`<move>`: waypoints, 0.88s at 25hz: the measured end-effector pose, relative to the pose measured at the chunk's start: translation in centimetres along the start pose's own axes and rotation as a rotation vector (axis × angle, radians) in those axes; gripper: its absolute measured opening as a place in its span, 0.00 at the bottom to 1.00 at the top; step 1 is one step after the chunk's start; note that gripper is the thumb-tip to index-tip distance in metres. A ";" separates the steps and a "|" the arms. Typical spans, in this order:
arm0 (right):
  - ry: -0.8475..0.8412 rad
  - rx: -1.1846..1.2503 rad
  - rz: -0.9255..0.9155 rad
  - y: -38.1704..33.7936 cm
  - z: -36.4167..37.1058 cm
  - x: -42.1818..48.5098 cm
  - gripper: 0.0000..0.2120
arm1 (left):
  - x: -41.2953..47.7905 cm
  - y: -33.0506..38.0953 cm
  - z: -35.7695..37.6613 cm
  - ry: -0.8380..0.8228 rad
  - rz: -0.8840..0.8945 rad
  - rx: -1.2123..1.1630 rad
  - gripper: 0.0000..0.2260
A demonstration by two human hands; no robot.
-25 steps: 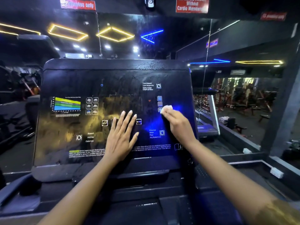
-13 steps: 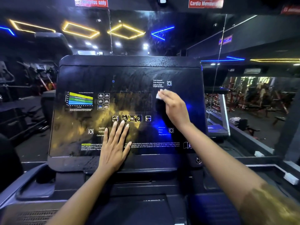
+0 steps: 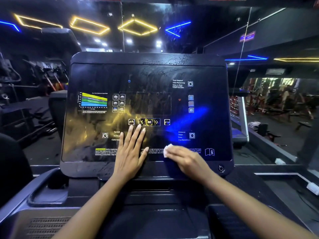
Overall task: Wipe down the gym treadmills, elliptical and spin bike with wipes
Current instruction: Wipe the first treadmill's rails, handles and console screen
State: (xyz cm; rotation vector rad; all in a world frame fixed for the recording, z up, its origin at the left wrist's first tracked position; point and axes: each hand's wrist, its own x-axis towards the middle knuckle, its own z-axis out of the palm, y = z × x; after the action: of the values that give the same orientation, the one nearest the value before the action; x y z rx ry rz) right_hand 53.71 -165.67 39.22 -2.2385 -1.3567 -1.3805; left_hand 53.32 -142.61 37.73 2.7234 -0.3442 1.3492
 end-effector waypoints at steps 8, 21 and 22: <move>0.214 -0.094 0.334 7.7 0.1 17.1 0.14 | 0.8 -5.4 -2.7 0.085 -0.051 -0.004 0.26; 0.226 0.045 0.126 -1.7 1.8 8.9 0.14 | -0.3 -10.8 -3.0 0.040 -0.104 0.085 0.29; 0.301 0.012 0.167 -0.1 1.2 12.1 0.14 | -0.3 -10.8 -3.0 0.044 -0.103 0.084 0.29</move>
State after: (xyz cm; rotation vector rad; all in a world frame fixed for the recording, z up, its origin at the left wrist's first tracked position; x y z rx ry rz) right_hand 56.24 -157.62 48.01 -1.9834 -1.0510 -1.5651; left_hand 53.38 -131.57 39.58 2.7314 -0.1447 1.4242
